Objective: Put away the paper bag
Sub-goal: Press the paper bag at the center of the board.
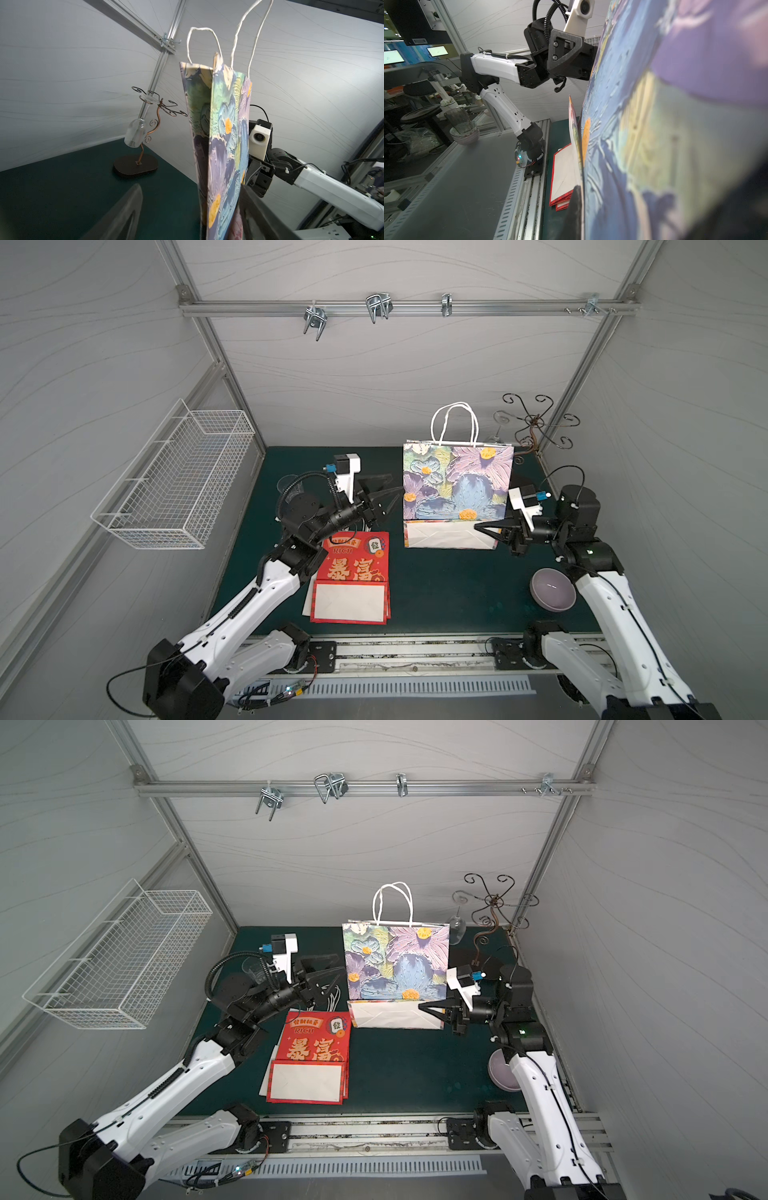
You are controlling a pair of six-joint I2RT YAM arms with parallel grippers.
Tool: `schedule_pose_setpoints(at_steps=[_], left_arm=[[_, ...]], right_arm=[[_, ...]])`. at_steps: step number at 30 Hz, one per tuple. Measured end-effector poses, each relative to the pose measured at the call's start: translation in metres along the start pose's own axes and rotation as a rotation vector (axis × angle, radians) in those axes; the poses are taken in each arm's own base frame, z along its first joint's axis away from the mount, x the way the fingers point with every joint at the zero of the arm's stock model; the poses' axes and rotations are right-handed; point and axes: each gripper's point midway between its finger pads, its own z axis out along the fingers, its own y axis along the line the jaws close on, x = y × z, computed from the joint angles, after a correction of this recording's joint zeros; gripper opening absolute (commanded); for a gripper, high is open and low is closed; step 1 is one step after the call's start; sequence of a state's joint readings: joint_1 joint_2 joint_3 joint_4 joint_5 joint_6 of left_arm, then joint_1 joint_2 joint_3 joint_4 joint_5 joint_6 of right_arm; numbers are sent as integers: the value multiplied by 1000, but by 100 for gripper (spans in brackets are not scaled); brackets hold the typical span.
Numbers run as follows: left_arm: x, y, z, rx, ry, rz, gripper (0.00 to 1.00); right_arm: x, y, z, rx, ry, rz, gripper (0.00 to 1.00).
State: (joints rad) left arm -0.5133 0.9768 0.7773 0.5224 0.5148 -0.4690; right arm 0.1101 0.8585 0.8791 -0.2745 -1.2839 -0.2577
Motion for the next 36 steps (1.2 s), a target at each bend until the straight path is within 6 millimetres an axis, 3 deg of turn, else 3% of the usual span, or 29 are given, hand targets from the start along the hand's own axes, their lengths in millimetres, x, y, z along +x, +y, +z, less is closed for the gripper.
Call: schedule_pose_setpoints(at_steps=[4, 8, 11, 15, 20, 22, 29, 31, 33, 36], left_arm=[[29, 5, -9, -6, 66, 9, 79], [78, 7, -16, 54, 201, -52, 84], [108, 3, -19, 124, 285, -110, 100], [124, -6, -16, 210, 337, -156, 100], [126, -17, -11, 295, 341, -147, 95], [123, -20, -9, 317, 331, -140, 88], [99, -34, 1, 398, 279, -115, 42], [94, -37, 3, 416, 264, -108, 25], [92, -41, 4, 431, 258, -105, 0], [91, -42, 4, 444, 253, -91, 0]], right_arm=[[-4, -5, 0, 32, 7, -23, 0], [-10, -8, 0, 40, 9, -36, 0], [-14, -7, 1, 32, 7, -44, 0], [-17, -3, 3, 10, 3, -46, 0], [-15, 2, 7, -45, 1, -1, 0], [-14, 2, 9, -63, 0, 23, 0], [-2, 3, 11, -95, 4, 92, 0], [1, 3, 11, -95, 6, 103, 0], [2, 2, 11, -96, 6, 109, 0], [2, 3, 11, -102, 5, 109, 0]])
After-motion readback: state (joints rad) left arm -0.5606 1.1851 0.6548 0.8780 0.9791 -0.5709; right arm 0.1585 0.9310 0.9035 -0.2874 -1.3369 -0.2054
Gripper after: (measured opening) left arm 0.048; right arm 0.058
